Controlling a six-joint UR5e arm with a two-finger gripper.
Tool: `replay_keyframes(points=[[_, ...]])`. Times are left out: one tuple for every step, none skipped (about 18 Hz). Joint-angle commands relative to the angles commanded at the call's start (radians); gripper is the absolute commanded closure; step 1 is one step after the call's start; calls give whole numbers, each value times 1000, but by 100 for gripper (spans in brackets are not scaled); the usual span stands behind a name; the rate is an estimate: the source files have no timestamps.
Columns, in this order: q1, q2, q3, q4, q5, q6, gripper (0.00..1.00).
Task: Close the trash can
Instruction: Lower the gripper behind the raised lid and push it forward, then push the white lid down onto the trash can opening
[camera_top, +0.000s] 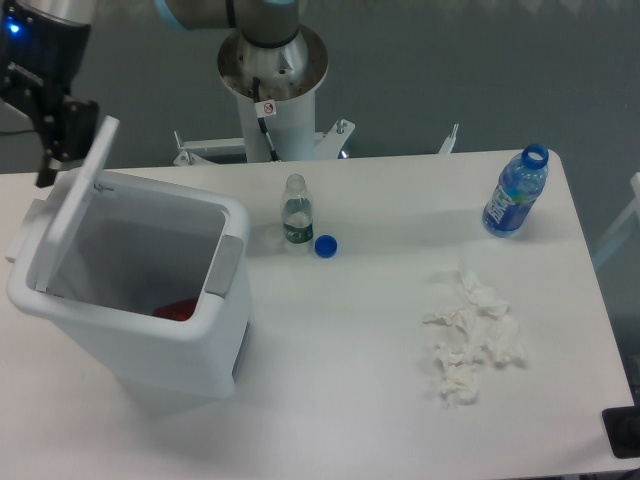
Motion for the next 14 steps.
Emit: replay_keyframes(points=[[8, -2, -3, 0, 2, 2, 0], [15, -3, -3, 0, 2, 6, 0], [18, -6, -3, 0, 3, 11, 0], [18, -9, -5, 0, 6, 12, 0], [25, -9, -6, 0, 11, 12, 0], [37, -9, -8, 2, 12, 12, 0], [46, -11, -8, 2, 12, 12, 0], [57, -11, -9, 2, 12, 14, 0], [67, -12, -9, 3, 12, 14, 0], [72, -12, -8, 3, 12, 14, 0], [77, -15, -8, 3, 12, 14, 0], [81, -21, -9, 2, 14, 15, 0], [81, -25, -9, 2, 14, 23, 0], [84, -26, -9, 0, 21, 35, 0]])
